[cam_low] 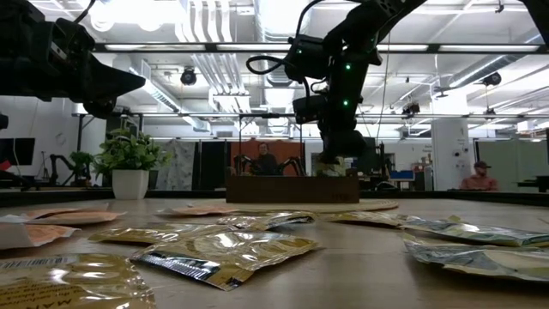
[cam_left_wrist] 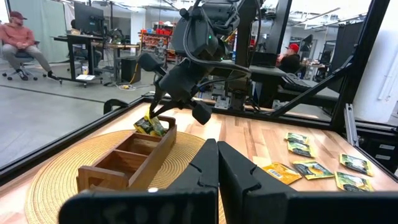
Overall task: Pick & Place Tea
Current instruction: Put the yellow tea bag into the right section of the wooden organizer
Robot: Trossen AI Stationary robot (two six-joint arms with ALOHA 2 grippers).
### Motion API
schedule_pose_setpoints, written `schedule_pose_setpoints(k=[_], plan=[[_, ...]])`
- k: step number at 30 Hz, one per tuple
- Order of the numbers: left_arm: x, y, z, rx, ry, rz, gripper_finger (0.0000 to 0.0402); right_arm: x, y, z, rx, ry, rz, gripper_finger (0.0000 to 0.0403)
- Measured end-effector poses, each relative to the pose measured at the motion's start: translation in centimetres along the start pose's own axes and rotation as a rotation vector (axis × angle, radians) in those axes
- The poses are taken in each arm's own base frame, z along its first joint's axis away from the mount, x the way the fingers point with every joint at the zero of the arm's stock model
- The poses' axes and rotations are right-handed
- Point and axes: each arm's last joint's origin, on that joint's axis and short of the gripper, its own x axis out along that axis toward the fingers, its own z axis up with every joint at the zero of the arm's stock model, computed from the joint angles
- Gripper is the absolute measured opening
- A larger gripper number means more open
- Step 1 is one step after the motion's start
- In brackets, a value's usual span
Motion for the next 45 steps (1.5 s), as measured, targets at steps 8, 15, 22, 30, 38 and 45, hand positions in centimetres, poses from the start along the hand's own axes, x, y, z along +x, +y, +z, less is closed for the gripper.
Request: schedule_pose_setpoints(k=[8, 15, 22, 30, 38, 45], plan=[[0.0, 0.0, 0.0, 0.000, 0.000, 0.000, 0.0000, 0.0, -0.1, -0.1, 0.007, 0.008, -0.014, 0.0100], [0.0, 0.0, 0.0, 0.000, 0.000, 0.000, 0.0000, 0.0, -0.1, -0.1, 0.000, 0.009, -0.017, 0.0121], [0.0, 0.0, 0.0, 0.000, 0.000, 0.000, 0.0000, -0.4, -0.2, -0.4, -0.019, 0.040, -0.032, 0.0125], [0.0, 0.0, 0.0, 0.000, 0.000, 0.000, 0.0000, -4.7, -2.0, -2.4, -0.024, 0.048, -0.032, 0.0125], [0.0, 0.0, 0.0, 0.000, 0.000, 0.000, 0.0000, -9.7, -4.5, -4.1, -0.017, -0.099, -0.053, 0.0125], [0.0, 0.0, 0.0, 0.000, 0.000, 0.000, 0.0000, -10.4, -4.3, -4.3, -0.007, -0.228, 0.211, 0.0125]])
